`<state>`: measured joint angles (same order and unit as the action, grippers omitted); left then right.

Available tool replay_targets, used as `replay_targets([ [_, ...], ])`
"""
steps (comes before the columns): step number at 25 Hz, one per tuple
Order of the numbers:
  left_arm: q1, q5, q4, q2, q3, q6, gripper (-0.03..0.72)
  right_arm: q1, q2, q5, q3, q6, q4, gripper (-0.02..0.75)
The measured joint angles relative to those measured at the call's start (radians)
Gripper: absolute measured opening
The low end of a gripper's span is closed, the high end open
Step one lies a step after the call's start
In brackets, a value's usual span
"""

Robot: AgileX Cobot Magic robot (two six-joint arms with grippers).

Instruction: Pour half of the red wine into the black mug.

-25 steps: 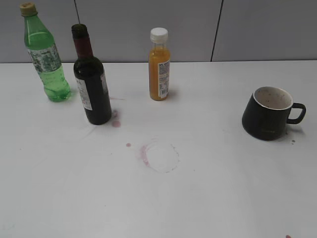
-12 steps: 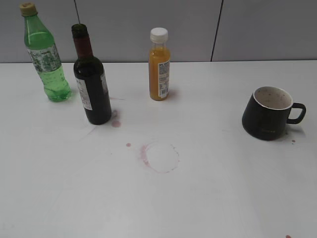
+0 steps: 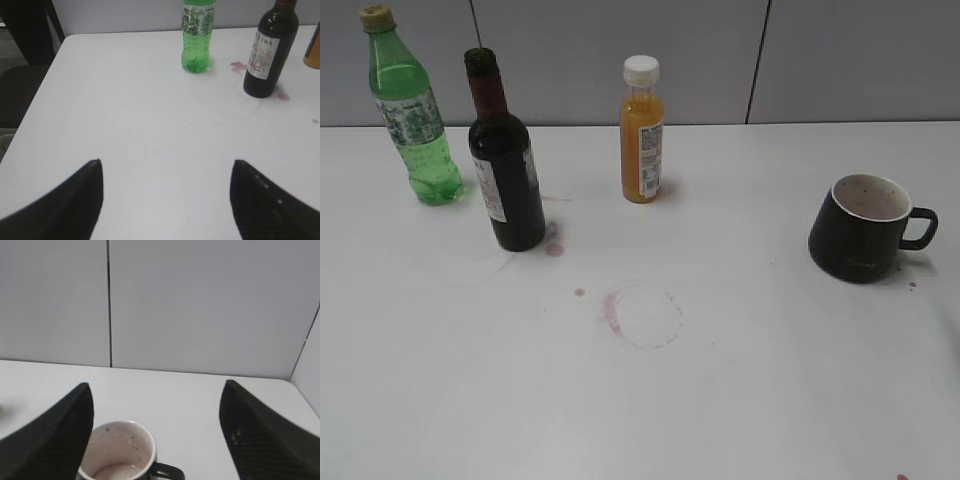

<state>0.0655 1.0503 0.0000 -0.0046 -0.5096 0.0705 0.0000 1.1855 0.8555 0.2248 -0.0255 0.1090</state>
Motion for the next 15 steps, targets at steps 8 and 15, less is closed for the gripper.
replay_targets([
  [8,0.0,0.0,0.0,0.0,0.0,0.001,0.59,0.0,0.148,0.113,0.001,-0.005,-0.007,0.657],
  [15,0.0,0.0,0.0,0.0,0.0,0.001,0.59,-0.001,0.311,0.274,0.001,-0.006,-0.002,0.661],
])
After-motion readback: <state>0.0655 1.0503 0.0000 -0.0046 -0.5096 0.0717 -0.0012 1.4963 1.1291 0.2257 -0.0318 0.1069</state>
